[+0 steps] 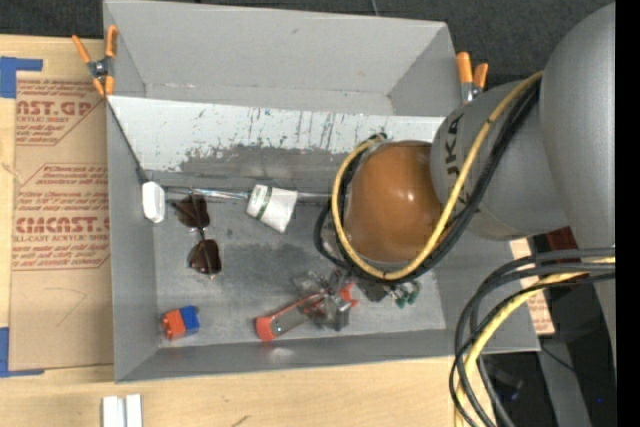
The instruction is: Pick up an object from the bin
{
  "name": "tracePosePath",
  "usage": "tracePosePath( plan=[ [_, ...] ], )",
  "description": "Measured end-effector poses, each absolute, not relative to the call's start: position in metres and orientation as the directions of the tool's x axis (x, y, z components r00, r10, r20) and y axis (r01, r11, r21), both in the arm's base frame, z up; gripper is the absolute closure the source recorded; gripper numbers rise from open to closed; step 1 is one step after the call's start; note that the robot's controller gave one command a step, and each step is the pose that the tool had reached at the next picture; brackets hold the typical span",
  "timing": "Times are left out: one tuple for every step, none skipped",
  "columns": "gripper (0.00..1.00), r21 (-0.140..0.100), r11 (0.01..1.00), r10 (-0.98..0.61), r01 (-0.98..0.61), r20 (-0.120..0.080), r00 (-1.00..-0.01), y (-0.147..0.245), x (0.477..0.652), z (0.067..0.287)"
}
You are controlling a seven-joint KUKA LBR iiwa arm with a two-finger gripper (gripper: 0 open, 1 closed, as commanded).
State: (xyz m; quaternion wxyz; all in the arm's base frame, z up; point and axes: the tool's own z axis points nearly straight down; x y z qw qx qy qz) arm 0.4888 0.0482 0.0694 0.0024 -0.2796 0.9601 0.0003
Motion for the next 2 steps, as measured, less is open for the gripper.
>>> tracePosePath(
  plan=[
    [1.0,0.001,0.844,-0.537,-0.537,-0.001,-0.844,0.048,0.488,0.073],
    [1.0,0.005,0.844,-0.537,-0.537,0.006,-0.844,0.048,0.485,0.094]
  ],
)
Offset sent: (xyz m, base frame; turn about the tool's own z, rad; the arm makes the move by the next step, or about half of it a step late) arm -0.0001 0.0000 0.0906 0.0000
